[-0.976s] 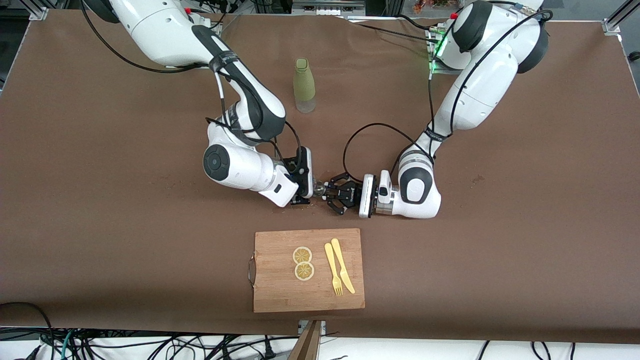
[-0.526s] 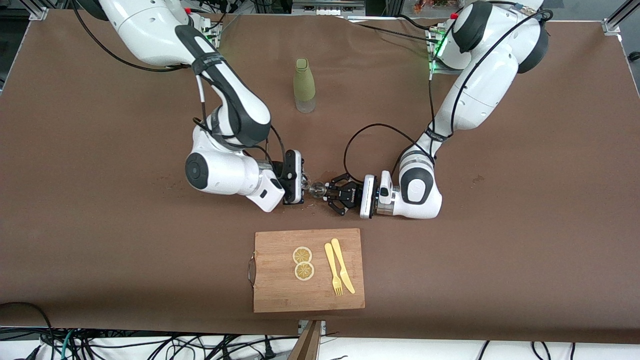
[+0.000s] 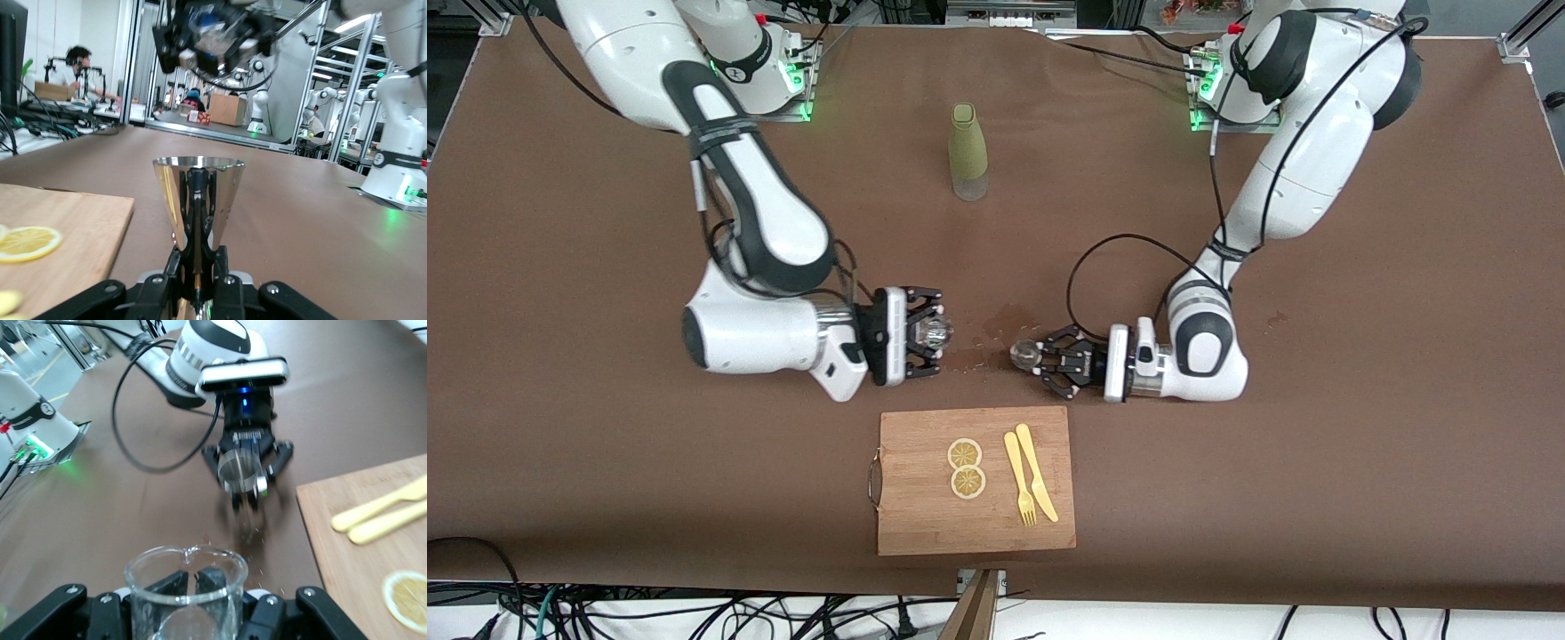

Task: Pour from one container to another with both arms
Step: 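Lower the righted glass with the right gripper while the left gripper lowers the jigger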

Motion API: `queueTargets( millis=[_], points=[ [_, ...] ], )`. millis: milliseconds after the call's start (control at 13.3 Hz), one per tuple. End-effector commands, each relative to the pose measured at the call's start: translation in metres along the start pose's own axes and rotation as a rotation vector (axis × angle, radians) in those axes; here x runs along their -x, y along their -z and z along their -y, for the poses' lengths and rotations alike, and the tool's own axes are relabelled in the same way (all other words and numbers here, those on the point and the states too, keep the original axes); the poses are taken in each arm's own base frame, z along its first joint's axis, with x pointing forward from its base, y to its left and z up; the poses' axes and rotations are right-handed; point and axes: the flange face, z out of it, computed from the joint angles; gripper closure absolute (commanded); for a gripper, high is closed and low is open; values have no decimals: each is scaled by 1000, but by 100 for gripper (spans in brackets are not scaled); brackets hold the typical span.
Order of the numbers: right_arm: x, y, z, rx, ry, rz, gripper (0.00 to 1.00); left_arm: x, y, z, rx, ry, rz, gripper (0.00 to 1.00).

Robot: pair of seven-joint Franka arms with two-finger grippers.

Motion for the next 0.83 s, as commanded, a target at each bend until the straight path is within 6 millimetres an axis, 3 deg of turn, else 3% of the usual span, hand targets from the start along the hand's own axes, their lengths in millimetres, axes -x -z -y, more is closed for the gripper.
queueTargets(
  millis=[0, 225, 526, 676, 751],
  points=[
    [39, 60, -4, -47, 41, -61, 100, -1, 67, 1, 59, -63, -11, 100],
    [99, 98, -8, -132, 80, -103, 100, 9, 164, -8, 104, -45, -26, 100],
    [232, 142, -12, -196, 134, -264, 100, 21, 271, -39, 150, -62, -34, 100],
    [290, 155, -13, -173, 176, -336, 100, 30, 321, -56, 146, -81, -18, 100],
    [329, 149, -15, -172, 185, -384, 100, 34, 341, -64, 139, -103, -19, 100]
  ],
)
